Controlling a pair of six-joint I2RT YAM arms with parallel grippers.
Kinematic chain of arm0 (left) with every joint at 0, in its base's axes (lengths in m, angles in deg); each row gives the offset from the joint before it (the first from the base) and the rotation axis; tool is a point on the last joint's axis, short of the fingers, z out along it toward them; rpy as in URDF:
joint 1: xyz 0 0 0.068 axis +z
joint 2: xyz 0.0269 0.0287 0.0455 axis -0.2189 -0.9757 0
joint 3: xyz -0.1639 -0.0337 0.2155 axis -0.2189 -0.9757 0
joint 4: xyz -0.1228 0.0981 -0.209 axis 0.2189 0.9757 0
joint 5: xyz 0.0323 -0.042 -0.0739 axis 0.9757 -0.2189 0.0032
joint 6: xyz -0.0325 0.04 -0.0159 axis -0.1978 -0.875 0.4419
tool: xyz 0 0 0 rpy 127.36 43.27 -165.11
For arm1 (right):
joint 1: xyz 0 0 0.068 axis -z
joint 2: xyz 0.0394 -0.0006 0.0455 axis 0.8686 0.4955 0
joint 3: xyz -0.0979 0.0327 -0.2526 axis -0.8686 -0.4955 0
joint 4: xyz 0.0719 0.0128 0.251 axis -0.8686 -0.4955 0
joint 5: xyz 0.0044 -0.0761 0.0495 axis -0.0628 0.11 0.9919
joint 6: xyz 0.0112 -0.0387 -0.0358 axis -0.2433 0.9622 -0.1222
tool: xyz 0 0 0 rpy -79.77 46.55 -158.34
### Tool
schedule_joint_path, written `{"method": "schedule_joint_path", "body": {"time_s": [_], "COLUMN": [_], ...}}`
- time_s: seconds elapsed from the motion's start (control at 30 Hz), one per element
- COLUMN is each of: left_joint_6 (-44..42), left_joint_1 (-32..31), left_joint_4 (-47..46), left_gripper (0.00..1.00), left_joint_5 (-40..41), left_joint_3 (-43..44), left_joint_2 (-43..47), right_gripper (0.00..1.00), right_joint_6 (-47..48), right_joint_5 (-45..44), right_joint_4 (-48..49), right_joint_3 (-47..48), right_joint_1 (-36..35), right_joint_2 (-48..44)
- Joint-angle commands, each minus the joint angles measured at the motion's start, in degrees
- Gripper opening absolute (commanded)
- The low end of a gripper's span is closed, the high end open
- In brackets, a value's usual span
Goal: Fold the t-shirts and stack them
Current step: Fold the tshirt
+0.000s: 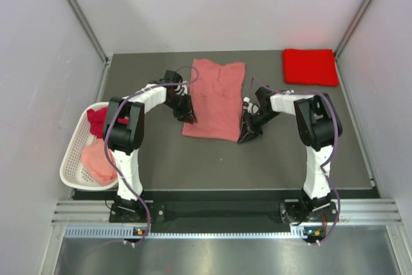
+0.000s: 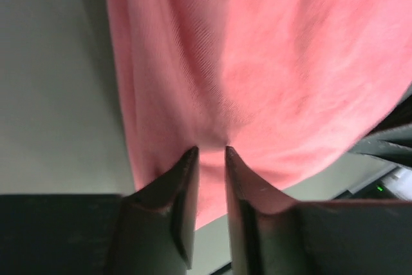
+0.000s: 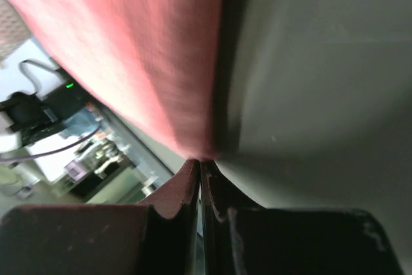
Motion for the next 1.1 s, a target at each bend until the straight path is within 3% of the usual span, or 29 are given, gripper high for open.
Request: {"method": "schedule_joint_path", "body": {"time_s": [0.0,0.2,0.37,0.43,0.5,0.63,0.73,1.07], "left_joint_6": [-3.95,2.90,13.27,13.11,11.71,7.13,5.38,2.91], "left_joint_1": [0.44,-0.44,-0.97,-0.80,-0.18,2.71,6.41,6.76], "left_joint_4": [2.89,1.15,-12.99,-13.89,-12.40,-7.40,-6.16,2.81], "left_gripper": [0.31,0.34,0.31,0.31,0.30,0.30,0.28,0.35], "left_joint_5": [4.86,-4.27,-14.11,-11.77,-7.91,-1.66,-1.39,-2.43], "left_joint_3": [4.52,4.62,-7.06,-10.83,-12.69,-16.82,-18.84,-16.21], "left_joint_2": [2.15,9.10,7.88,7.43,7.08,6.29,6.90,20.78], "right_gripper": [0.03,0.05,0.05,0.05,0.04,0.04,0.04,0.11], "right_joint_6": [3.50,-0.18,-7.55,-8.01,-6.52,-2.75,0.15,1.93], "right_joint_5": [-7.95,-6.30,-2.08,-1.28,-2.24,-4.00,-6.20,-7.53], "right_joint_4": [-4.17,-7.18,0.26,1.43,1.78,3.45,3.45,-1.65], "right_joint_3": [3.15,14.66,20.83,20.74,19.08,6.20,-1.64,-6.50], "right_joint_1": [-1.37,-8.57,-11.84,-11.58,-10.71,-6.93,-2.71,0.29], "right_joint_2": [-6.67,-6.80,2.51,4.46,5.43,3.68,-0.53,-15.48]}}
